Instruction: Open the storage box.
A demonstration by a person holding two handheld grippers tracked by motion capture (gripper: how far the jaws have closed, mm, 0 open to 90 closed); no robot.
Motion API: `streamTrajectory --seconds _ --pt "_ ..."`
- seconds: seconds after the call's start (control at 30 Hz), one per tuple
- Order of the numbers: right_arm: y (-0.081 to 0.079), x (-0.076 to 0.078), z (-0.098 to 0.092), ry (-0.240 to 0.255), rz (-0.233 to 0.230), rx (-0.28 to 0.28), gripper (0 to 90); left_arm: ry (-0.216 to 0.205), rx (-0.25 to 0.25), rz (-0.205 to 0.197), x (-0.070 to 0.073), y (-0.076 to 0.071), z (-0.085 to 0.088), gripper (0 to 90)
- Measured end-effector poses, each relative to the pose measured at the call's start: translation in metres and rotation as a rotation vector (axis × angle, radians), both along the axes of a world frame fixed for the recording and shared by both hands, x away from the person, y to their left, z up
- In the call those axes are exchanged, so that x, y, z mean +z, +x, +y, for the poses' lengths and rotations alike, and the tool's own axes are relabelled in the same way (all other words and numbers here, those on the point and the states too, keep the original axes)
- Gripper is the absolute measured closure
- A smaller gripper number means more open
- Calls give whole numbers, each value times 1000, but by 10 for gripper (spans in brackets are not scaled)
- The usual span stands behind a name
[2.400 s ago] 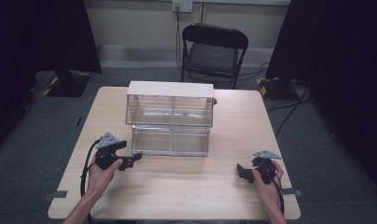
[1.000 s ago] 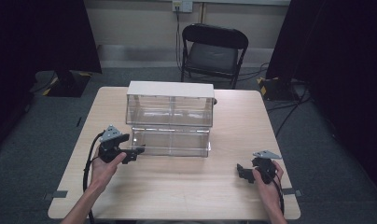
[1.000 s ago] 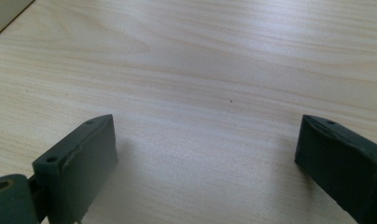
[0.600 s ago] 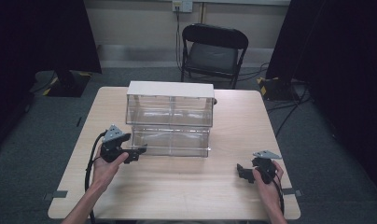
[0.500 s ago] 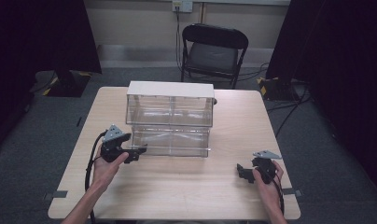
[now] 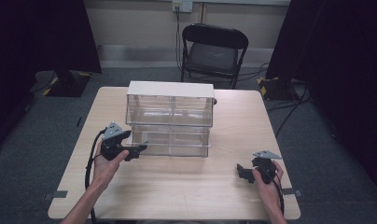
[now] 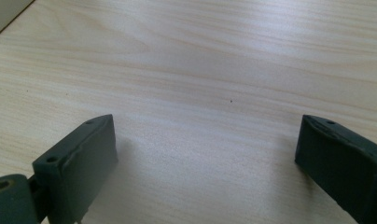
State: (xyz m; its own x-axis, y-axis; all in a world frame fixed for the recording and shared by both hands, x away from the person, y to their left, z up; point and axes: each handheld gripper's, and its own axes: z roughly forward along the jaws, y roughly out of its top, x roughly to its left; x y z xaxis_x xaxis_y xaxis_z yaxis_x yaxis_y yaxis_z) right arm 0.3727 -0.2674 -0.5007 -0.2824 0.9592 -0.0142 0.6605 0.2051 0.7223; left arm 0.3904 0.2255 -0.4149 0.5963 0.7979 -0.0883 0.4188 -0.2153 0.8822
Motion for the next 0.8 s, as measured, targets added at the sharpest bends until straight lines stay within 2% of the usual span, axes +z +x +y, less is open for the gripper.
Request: streamTrajectory --seconds 0.37,0.8 --pt "0 0 0 0 0 0 47 7 -4 -9 1 1 1 156" --pt "0 0 0 0 0 -2 47 -10 11 -13 2 2 0 156"
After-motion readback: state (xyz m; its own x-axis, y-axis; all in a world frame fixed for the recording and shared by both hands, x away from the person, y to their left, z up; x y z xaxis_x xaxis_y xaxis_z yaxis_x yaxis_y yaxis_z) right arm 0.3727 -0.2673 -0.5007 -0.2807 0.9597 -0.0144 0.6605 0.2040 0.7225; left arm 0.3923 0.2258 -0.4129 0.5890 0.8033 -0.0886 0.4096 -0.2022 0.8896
